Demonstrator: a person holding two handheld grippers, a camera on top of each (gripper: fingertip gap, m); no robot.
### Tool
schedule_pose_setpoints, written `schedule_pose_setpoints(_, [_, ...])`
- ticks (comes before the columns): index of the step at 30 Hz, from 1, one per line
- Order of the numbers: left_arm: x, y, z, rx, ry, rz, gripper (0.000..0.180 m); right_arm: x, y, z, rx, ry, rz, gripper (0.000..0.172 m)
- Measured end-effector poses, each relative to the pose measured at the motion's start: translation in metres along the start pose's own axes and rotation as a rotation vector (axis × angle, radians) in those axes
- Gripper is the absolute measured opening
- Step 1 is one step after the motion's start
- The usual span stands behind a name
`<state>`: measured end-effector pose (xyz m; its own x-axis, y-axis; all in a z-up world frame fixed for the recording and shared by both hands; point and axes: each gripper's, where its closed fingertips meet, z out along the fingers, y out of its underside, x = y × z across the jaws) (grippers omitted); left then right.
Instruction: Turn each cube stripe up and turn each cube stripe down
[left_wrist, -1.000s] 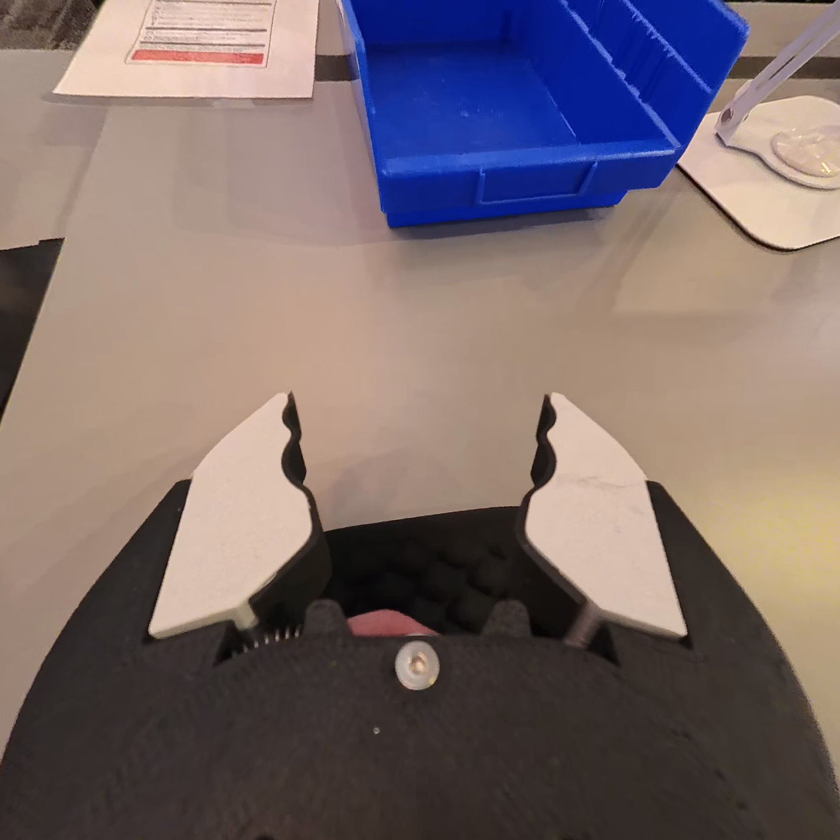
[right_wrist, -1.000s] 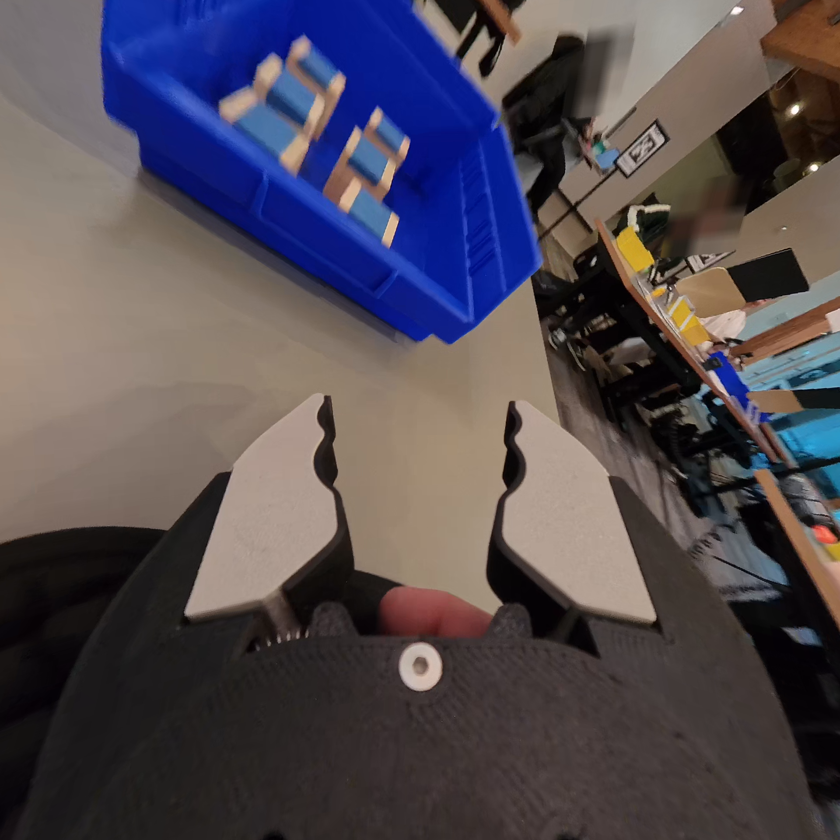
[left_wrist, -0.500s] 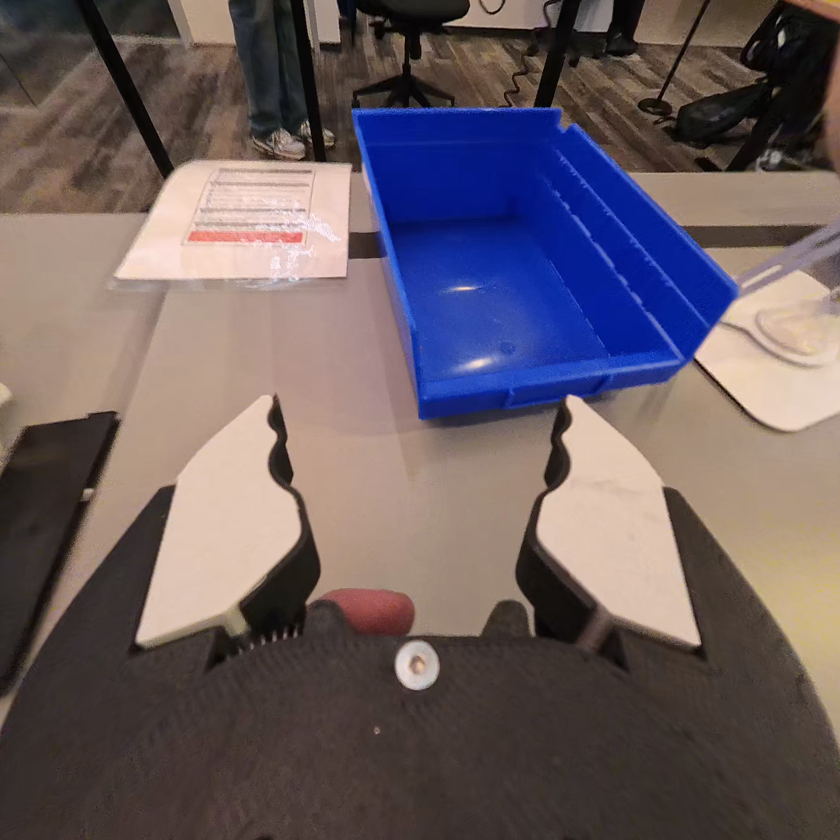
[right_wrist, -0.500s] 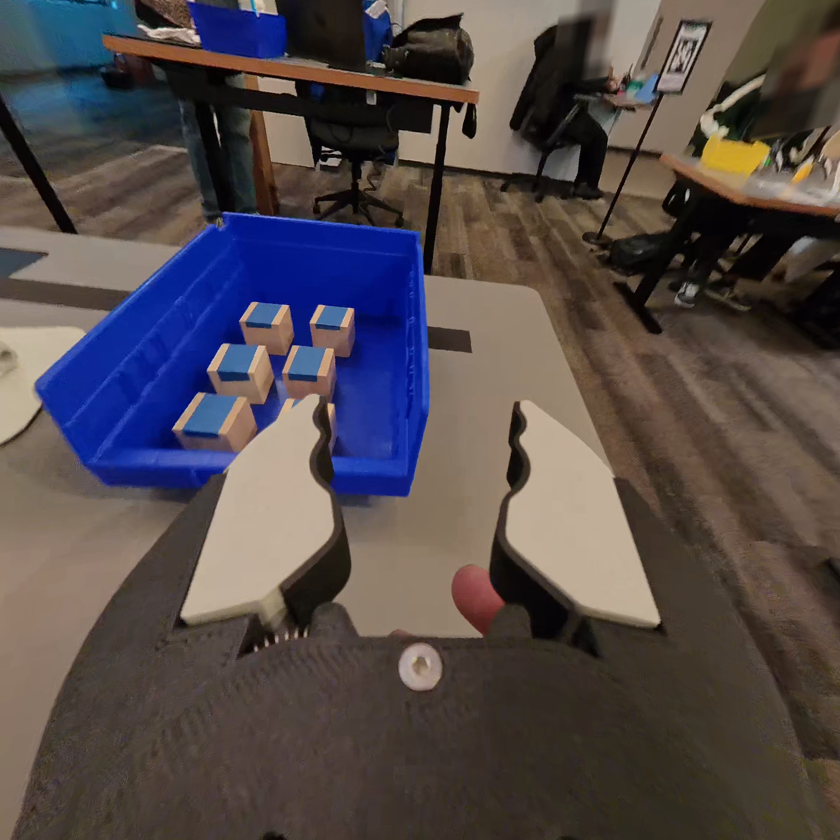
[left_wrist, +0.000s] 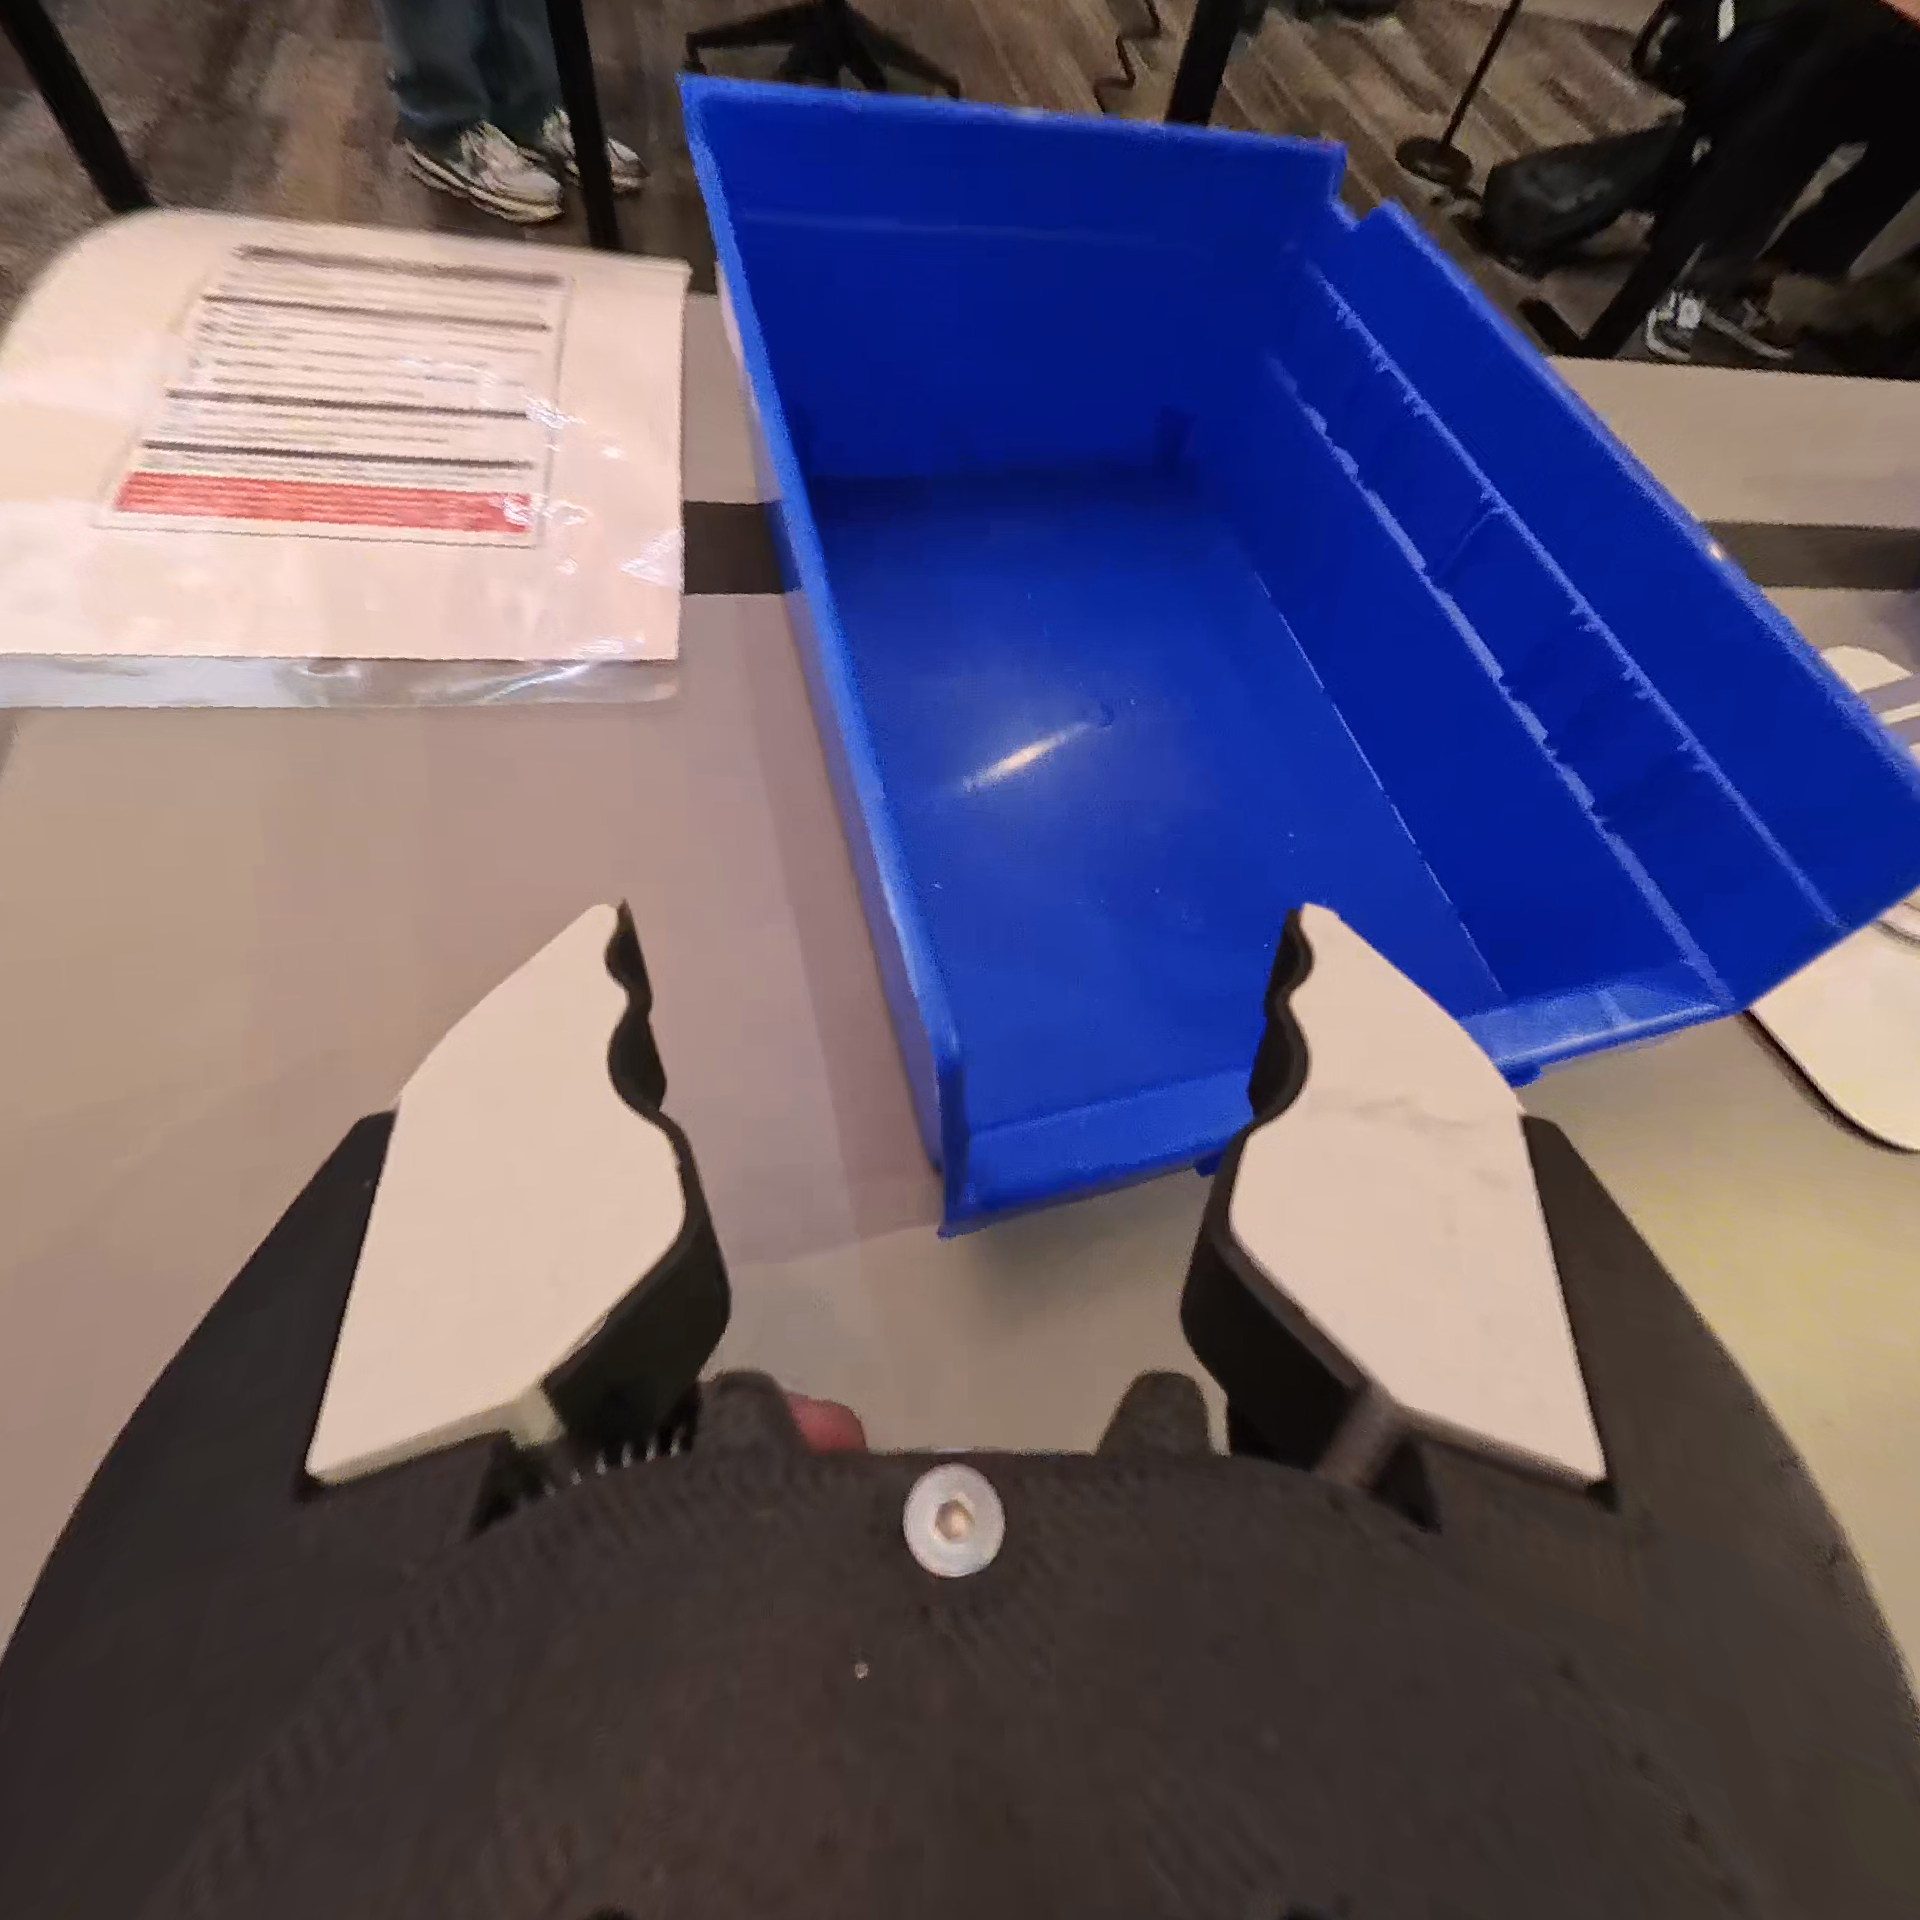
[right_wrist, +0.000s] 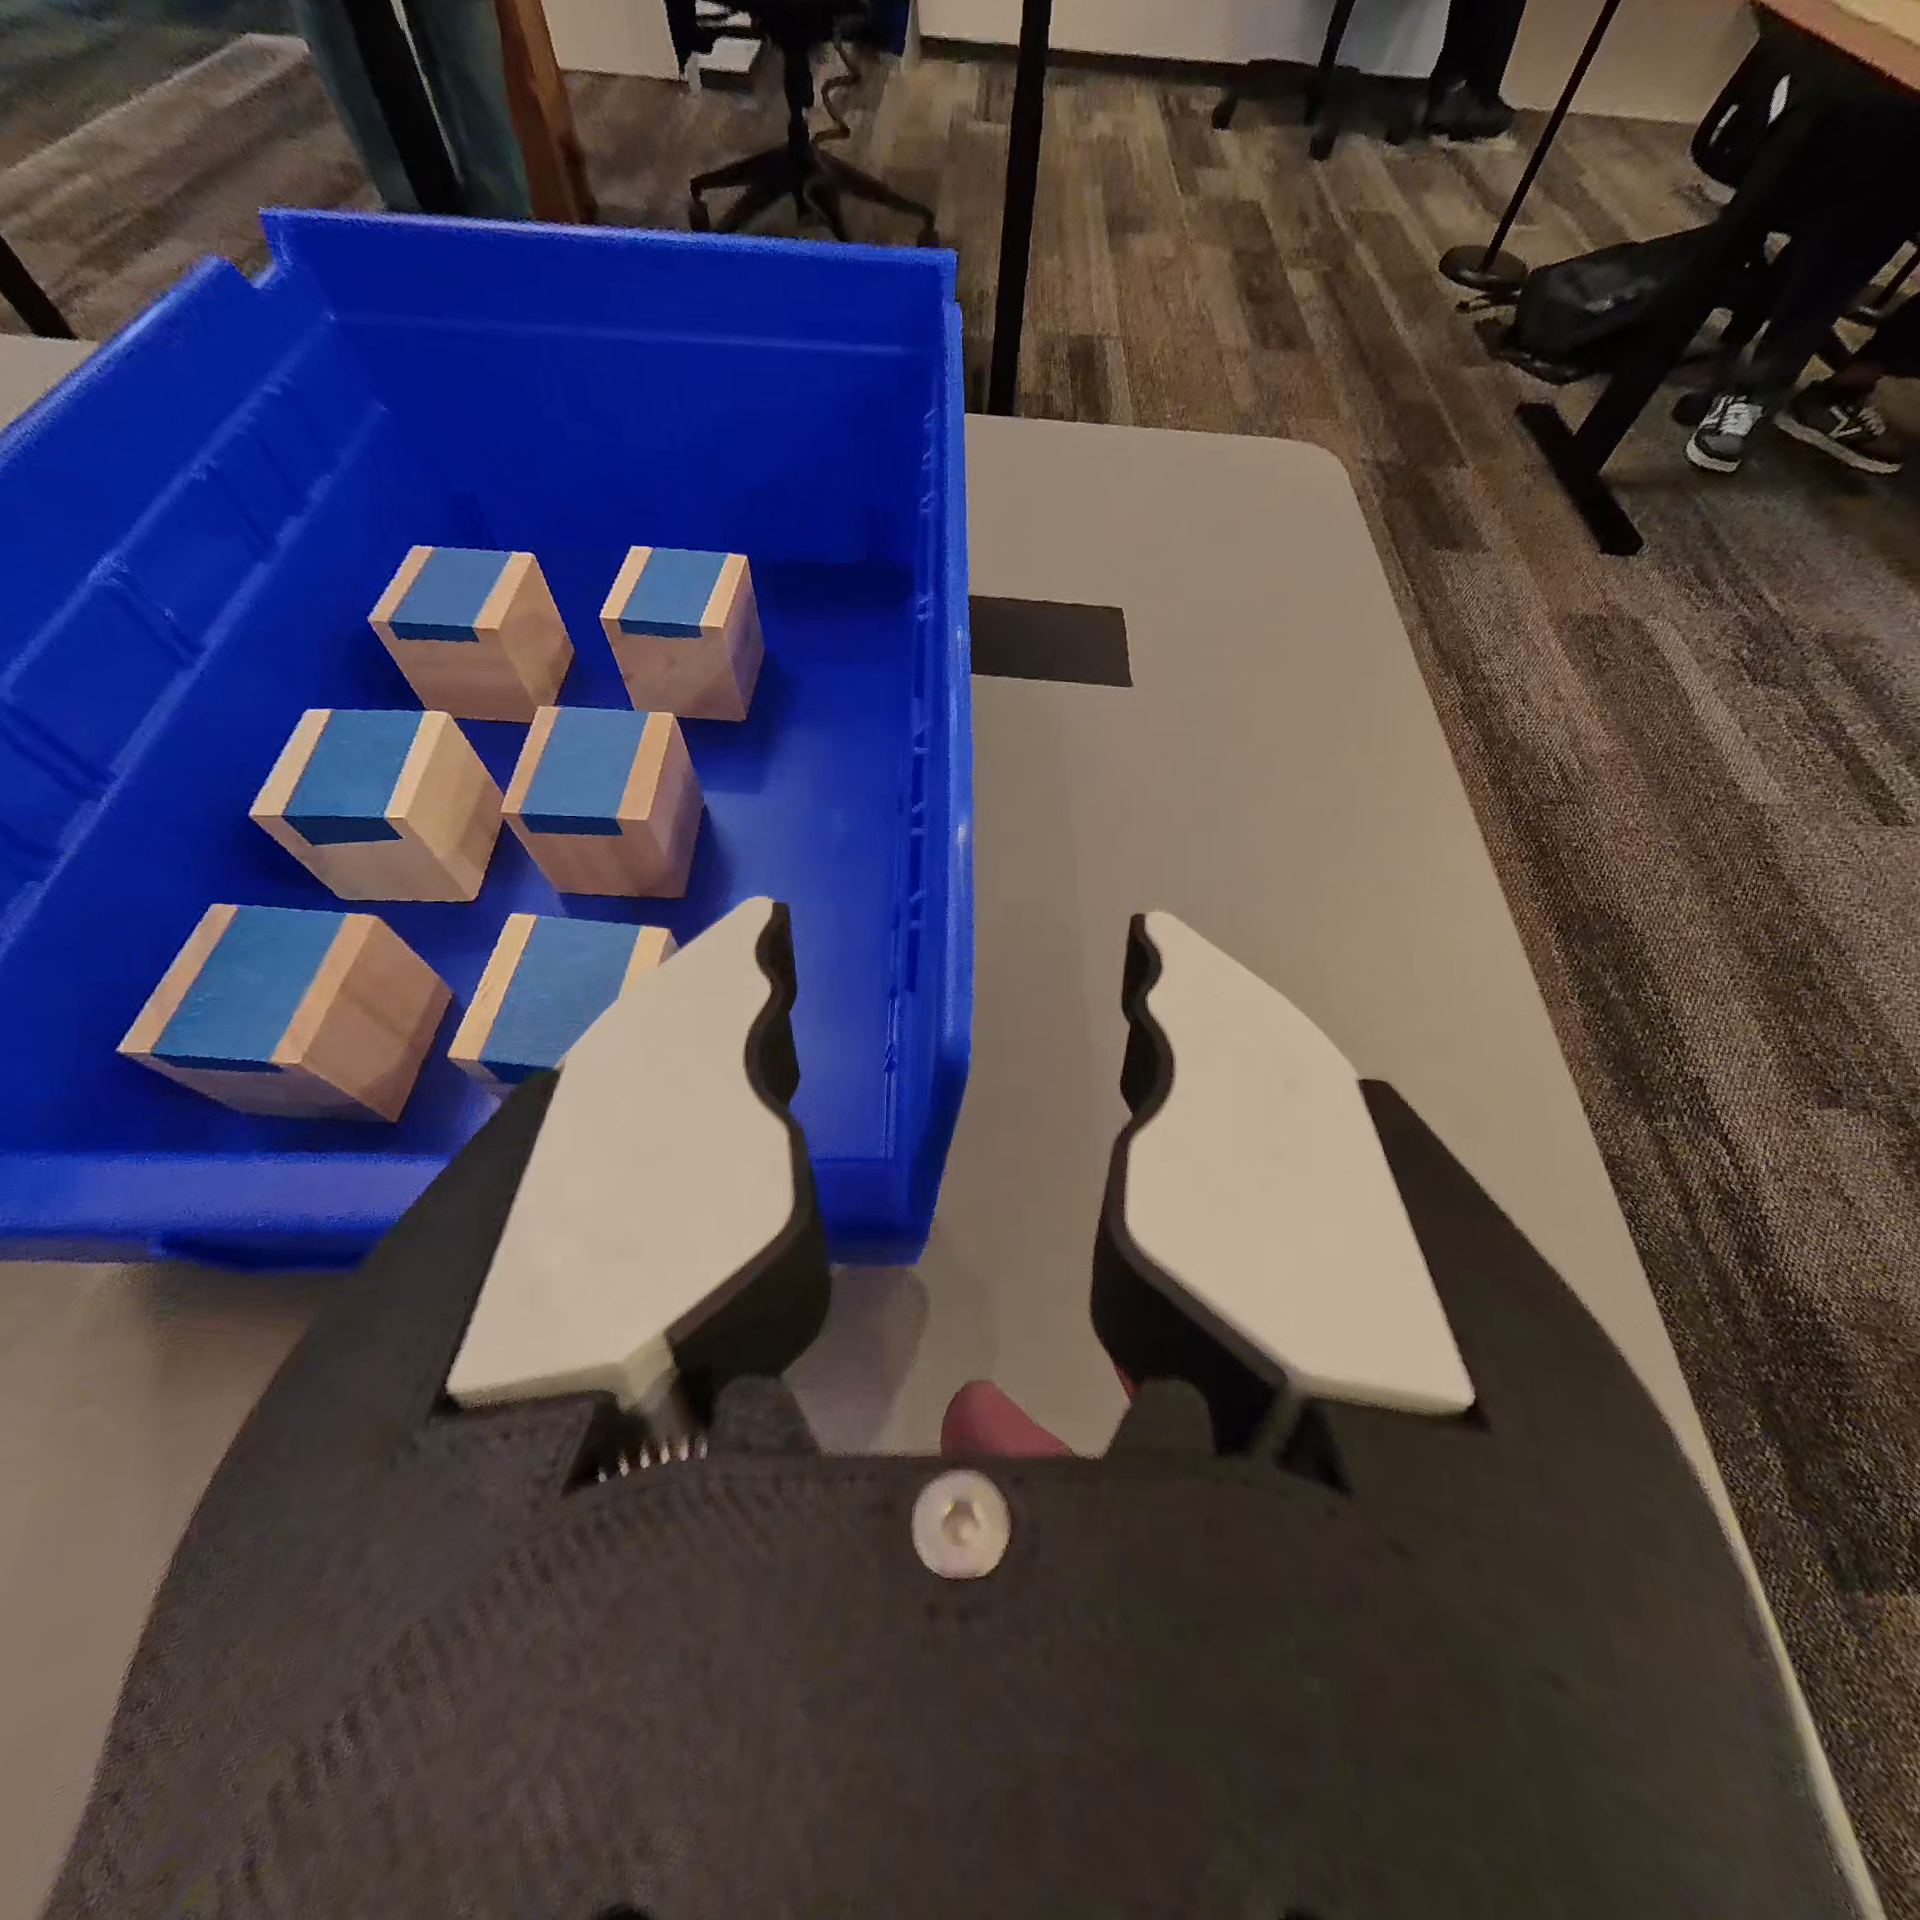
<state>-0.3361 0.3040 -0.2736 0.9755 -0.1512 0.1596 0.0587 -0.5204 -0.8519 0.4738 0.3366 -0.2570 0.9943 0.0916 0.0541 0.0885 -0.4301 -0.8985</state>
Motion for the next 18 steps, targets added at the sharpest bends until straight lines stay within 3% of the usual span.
schedule_pose_setpoints(2, [0.003, 0.008, 0.01, -0.035, 0.023, -0.002, 0.106, -0.002, 0.002, 0.007, -0.013, -0.004, -0.007, 0.058])
schedule_pose_setpoints(7, [0.006, 0.021, 0.027, -0.075, 0.07, -0.047, 0.067, -0.008, 0.009, 0.018, -0.046, -0.032, -0.022, 0.043])
schedule_pose_setpoints(12, [0.009, 0.015, 0.034, -0.055, 0.124, -0.122, 0.053, -0.011, 0.007, 0.022, -0.035, -0.075, 0.004, 0.022])
schedule_pose_setpoints(15, [0.008, 0.013, 0.034, -0.033, 0.149, -0.134, 0.034, -0.009, 0.007, 0.023, -0.029, -0.082, 0.019, 0.009])
schedule_pose_setpoints(18, [0.006, 0.012, 0.034, -0.023, 0.158, -0.144, 0.026, -0.009, 0.007, 0.023, -0.024, -0.103, 0.034, 0.006])
